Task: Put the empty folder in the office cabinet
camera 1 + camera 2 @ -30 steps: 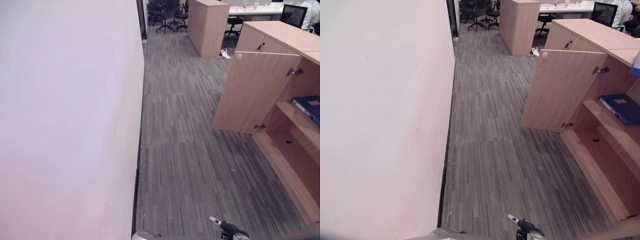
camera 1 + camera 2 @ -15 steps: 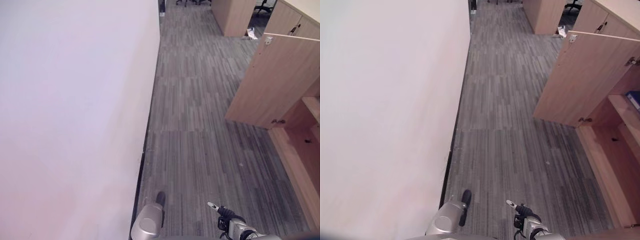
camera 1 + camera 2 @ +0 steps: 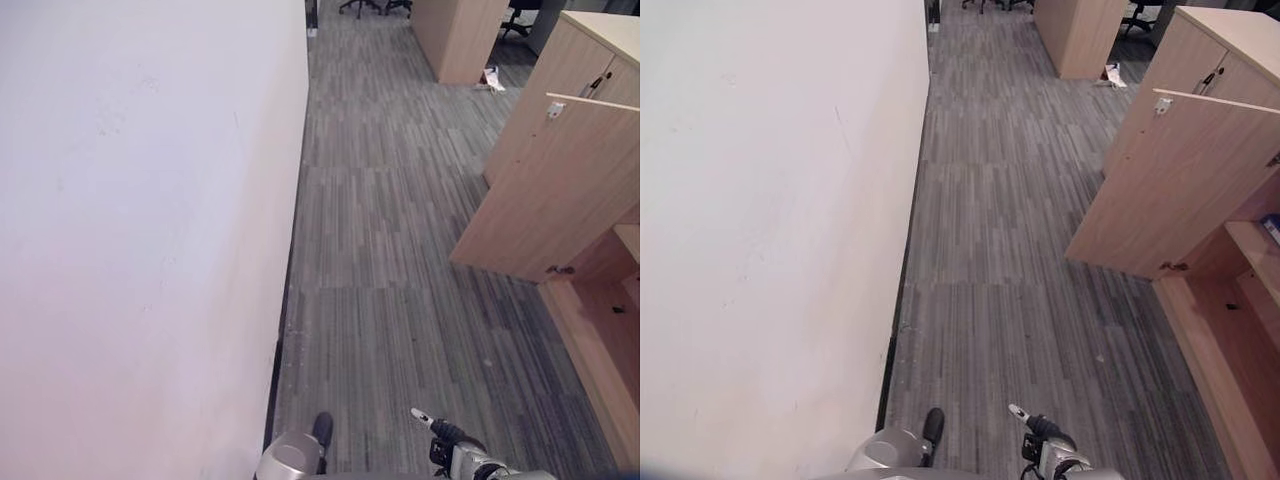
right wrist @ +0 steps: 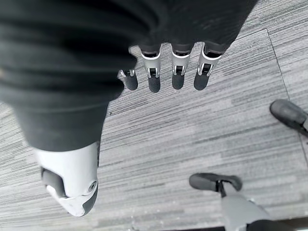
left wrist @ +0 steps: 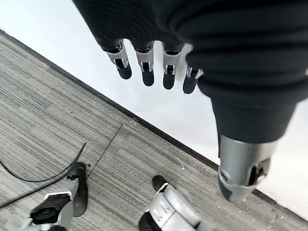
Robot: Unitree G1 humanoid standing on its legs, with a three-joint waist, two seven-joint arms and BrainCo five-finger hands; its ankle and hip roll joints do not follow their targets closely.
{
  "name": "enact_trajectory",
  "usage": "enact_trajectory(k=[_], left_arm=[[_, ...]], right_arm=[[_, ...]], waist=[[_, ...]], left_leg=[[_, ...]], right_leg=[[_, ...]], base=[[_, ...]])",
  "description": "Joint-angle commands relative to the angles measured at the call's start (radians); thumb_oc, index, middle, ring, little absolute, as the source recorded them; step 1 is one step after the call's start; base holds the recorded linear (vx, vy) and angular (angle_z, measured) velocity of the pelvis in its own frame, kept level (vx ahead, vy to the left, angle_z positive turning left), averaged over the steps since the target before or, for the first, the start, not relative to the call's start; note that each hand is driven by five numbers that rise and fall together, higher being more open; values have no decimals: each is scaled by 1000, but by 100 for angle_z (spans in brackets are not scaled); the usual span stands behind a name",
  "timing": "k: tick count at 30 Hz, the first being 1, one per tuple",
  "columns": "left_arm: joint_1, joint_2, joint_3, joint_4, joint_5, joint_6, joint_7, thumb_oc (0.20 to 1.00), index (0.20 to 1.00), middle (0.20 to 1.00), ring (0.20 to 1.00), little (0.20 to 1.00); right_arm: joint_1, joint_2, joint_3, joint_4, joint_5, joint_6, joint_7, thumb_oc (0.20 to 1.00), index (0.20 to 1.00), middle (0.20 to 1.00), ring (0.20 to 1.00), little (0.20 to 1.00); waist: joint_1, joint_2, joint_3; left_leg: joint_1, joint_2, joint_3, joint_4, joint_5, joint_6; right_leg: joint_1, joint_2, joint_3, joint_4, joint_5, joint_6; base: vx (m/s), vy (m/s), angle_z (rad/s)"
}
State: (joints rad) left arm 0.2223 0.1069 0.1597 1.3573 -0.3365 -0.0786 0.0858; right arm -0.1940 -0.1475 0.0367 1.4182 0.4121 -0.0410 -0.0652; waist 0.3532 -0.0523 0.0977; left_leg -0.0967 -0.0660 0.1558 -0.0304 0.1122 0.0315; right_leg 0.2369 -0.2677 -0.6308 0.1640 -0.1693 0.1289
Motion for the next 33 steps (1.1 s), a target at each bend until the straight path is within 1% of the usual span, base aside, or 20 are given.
enact_trajectory(k=[1,2,4,5,7,8,9,11,14,15,18,20,21,22,23,24,25,28,30,33], left_arm=[[77,-4,-49,29,31,-7,3,1000,1000,1000,1000,1000],[78,0,-53,35,37,-2,-5,1000,1000,1000,1000,1000],[82,6,-65,39,43,2,-12,1000,1000,1000,1000,1000],[83,6,-65,38,43,3,-12,1000,1000,1000,1000,1000],[90,18,-69,45,46,9,-16,1000,1000,1000,1000,1000],[91,18,-69,45,46,9,-16,1000,1000,1000,1000,1000],[92,19,-64,43,41,11,-9,1000,1000,1000,1000,1000],[90,17,-68,42,40,11,-6,1000,1000,1000,1000,1000],[84,16,-98,39,60,13,-7,1000,1000,1000,1000,1000],[83,17,-98,39,61,13,-7,1000,1000,1000,1000,1000],[72,25,-97,31,73,9,-5,1000,1000,1000,1000,1000],[69,29,-95,30,73,10,-3,1000,1000,1000,1000,1000],[61,31,-90,30,81,13,-2,1000,1000,1000,1000,1000],[61,32,-90,31,81,12,-2,1000,1000,1000,1000,1000],[58,34,-88,35,82,17,-3,1000,1000,1000,1000,1000],[59,35,-88,35,82,17,-3,1000,1000,1000,1000,1000],[52,39,-87,35,83,18,1,1000,1000,1000,1000,1000],[43,48,-91,34,86,20,4,1000,1000,1000,1000,1000],[40,53,-94,35,87,21,7,1000,1000,1000,1000,1000],[22,70,-100,31,91,21,10,1000,1000,1000,1000,1000]], right_arm=[[15,-42,-27,-5,18,-12,4,1000,1000,1000,1000,1000],[26,-47,-39,-4,17,-11,8,1000,1000,1000,1000,1000],[40,-48,-42,-8,23,-8,7,1000,1000,1000,1000,1000],[40,-48,-42,-9,23,-8,6,1000,1000,1000,1000,1000],[65,-43,-46,-12,31,-7,7,1000,1000,1000,1000,1000],[66,-43,-45,-12,31,-7,7,1000,1000,1000,1000,1000],[65,-43,-39,-15,30,-6,12,1000,1000,1000,1000,1000],[60,-45,-38,-16,27,-6,12,1000,1000,1000,1000,1000],[29,-54,-40,-23,30,-9,3,1000,1000,1000,1000,1000],[27,-53,-41,-23,31,-8,3,1000,1000,1000,1000,1000],[6,-52,-40,-37,52,-13,-12,1000,1000,1000,1000,1000],[5,-51,-39,-36,55,-14,-16,1000,1000,1000,1000,1000],[3,-52,-39,-31,68,-17,-24,1000,1000,1000,1000,1000],[4,-50,-39,-30,69,-18,-24,1000,1000,1000,1000,1000],[10,-46,-40,-22,70,-20,-33,1000,1000,1000,1000,1000],[11,-45,-41,-22,70,-20,-33,1000,1000,1000,1000,1000],[20,-39,-43,-23,74,-22,-38,1000,1000,1000,1000,1000],[40,-30,-57,-26,91,-28,-38,1000,1000,1000,1000,1000],[47,-26,-62,-29,97,-31,-37,1000,1000,1000,1000,1000],[60,-15,-68,-33,109,-39,-28,1000,1000,1000,1000,1000]], waist=[[17,64,-46],[0,67,-48],[-30,66,-23],[-30,64,-19],[-63,63,-4],[-63,61,-3],[-66,59,13],[-68,62,24],[-93,70,93],[-94,75,92],[-92,67,112],[-90,65,111],[-74,43,91],[-75,43,92],[-62,26,61],[-63,24,59],[-55,11,37],[-65,0,11],[-72,-5,3],[-86,-14,-7]], left_leg=[[5,0,-66,-38,-29,-53],[41,-42,-77,-27,-60,-28],[93,-99,-96,-23,-90,12],[97,-107,-95,-24,-91,17],[181,-135,-100,-38,-127,52],[182,-138,-99,-39,-127,54],[213,-128,-96,-55,-129,57],[220,-121,-99,-57,-127,57],[259,-108,-124,-57,-123,48],[259,-101,-126,-57,-122,46],[263,-85,-136,-48,-117,27],[259,-83,-139,-43,-118,26],[249,-92,-150,-37,-135,22],[249,-89,-152,-34,-136,20],[247,-88,-152,-36,-153,14],[246,-86,-153,-36,-155,12],[245,-77,-157,-32,-173,8],[250,-49,-166,-9,-221,3],[248,-38,-168,9,-242,-1],[249,-8,-167,81,-310,-18]], right_leg=[[-71,-96,-24,113,27,61],[-77,-169,-12,224,80,79],[-99,-250,53,390,215,95],[-101,-260,60,399,216,102],[-163,-332,118,564,284,89],[-166,-336,122,569,283,91],[-217,-332,108,591,249,72],[-237,-313,88,572,248,75],[-352,-192,-37,428,320,113],[-344,-181,-44,414,327,113],[-399,-113,-121,198,420,133],[-412,-109,-122,181,431,133],[-357,-80,-134,78,393,114],[-349,-72,-139,65,396,113],[-311,-41,-157,33,354,86],[-309,-38,-160,29,351,83],[-288,-27,-179,29,307,58],[-268,-16,-207,54,237,23],[-261,-10,-217,61,216,14],[-246,-2,-234,96,165,-5]], base=[[104,352,0],[118,389,1],[99,425,21],[50,276,47],[78,267,54],[84,200,44],[40,47,17],[21,18,-2],[-15,-40,2],[-10,-98,-8],[36,-98,19],[146,-51,13],[181,-61,24],[418,-63,26],[243,-25,15],[455,-42,8],[349,-56,10],[312,-65,24],[256,-81,9],[282,-99,21]])
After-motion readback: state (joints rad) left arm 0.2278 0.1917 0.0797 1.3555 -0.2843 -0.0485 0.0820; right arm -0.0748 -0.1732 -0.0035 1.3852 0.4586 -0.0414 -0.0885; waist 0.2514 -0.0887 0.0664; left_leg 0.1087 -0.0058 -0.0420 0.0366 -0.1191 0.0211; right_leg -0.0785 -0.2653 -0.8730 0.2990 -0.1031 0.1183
